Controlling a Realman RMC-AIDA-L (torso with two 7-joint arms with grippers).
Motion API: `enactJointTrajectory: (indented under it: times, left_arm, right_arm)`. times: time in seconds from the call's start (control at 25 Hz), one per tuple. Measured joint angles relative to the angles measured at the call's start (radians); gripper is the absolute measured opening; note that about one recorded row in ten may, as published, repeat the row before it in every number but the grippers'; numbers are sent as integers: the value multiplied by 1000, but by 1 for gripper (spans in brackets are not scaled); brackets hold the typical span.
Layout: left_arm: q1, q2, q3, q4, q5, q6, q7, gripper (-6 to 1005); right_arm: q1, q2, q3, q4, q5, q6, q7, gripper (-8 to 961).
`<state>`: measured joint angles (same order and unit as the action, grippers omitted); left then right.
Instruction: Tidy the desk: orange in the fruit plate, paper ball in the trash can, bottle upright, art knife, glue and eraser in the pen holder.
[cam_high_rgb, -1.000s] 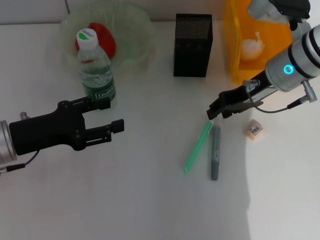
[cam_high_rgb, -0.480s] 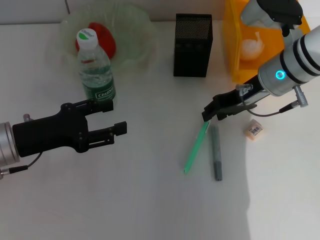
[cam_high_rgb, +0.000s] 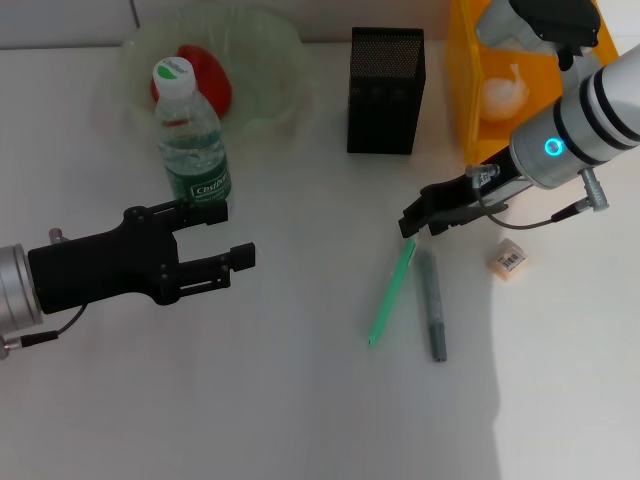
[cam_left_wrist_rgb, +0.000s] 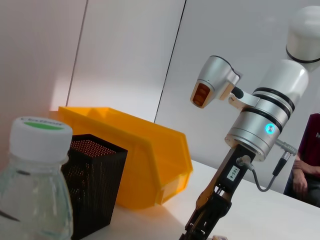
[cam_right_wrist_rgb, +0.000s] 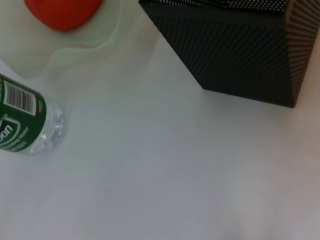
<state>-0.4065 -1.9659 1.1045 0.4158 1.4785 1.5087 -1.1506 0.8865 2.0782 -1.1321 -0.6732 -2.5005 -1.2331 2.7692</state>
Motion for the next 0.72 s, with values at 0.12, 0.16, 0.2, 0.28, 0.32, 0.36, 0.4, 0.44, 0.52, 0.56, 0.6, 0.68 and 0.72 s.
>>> enactJointTrajectory:
  times: [0.12,0.16,0.2,0.28,0.32,0.36,0.4,0.44,0.52,0.56,0.6,0.68,0.72]
  left_arm:
    - [0,0,0,0,0,-1,0,748]
    - [0,-1,0,0,0,-1,0,748]
    - [0,-1,0,0,0,-2,0,748]
    - [0,-1,0,0,0,-2,0,748]
    - [0,-1,0,0,0,-2,0,748]
    - [0,-2,0,0,0,-2,0,748]
    - [0,-2,0,0,0,-3,0,748]
    - [0,-2,0,0,0,-3,0,748]
    - [0,-2,0,0,0,-3,0,748]
    - [0,-2,0,0,0,-4,0,748]
    - [0,-2,0,0,0,-4,0,748]
    - [0,-2,0,0,0,-8,0,748]
    - [0,-2,0,0,0,-9,0,748]
  right_arm:
    - [2,0,0,0,0,4,-1,421]
    - [2,0,0,0,0,6,-3,421]
    - [5,1,0,0,1,10,-7,421]
    - [6,1,0,0,1,12,-9,421]
    - [7,1,0,0,1,15,-10,421]
    - [8,2,0,-1,2,20,-10,421]
    - [10,3,0,-1,3,25,-11,421]
    - [10,3,0,-1,3,25,-11,421]
    - [15,3,0,0,4,28,-12,421]
    - [18,4,0,4,4,30,-15,421]
    - [23,5,0,13,8,32,-21,420]
    - [25,5,0,18,13,33,-26,420]
    - [27,5,0,22,19,34,-31,420]
